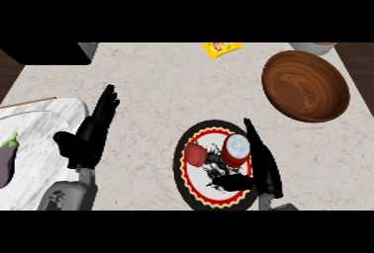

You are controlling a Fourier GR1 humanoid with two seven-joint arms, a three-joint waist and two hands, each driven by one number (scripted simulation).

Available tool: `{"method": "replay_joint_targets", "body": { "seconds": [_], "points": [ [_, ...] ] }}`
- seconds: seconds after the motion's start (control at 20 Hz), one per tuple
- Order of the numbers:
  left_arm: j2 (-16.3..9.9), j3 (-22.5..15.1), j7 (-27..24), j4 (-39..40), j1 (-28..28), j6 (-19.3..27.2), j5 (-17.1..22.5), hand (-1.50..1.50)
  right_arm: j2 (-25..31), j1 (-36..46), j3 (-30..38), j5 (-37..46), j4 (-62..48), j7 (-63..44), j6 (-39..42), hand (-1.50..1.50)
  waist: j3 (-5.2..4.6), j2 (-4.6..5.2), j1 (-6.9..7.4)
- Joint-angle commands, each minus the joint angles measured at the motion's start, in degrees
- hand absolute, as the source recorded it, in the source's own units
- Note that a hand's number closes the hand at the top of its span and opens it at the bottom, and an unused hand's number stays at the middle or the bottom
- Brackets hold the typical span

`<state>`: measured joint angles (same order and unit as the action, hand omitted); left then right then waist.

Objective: Pick the can from the plate and place it in the bowl

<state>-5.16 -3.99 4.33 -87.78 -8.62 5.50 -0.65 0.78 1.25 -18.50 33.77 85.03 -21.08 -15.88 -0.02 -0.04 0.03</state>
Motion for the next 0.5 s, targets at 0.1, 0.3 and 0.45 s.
{"method": "replay_joint_targets", "body": {
  "seconds": [0.1,0.3,0.45],
  "points": [
    [0.8,0.5,-1.4,0.8,0.4,-1.2,-0.3,0.0,-0.8,4.4,0.1,-0.4,-8.2,4.8,0.4,1.5,0.03,0.06,0.07],
    [0.4,0.8,-1.9,1.8,0.8,-1.0,-0.6,0.0,0.9,6.7,-3.7,4.8,-8.1,4.8,3.8,1.5,0.01,0.09,0.21],
    [1.1,-0.3,-1.3,-0.7,1.7,-0.2,-1.8,0.0,-0.4,1.4,-7.4,6.6,-6.7,6.5,2.6,1.5,0.02,0.0,0.0]
  ]
}}
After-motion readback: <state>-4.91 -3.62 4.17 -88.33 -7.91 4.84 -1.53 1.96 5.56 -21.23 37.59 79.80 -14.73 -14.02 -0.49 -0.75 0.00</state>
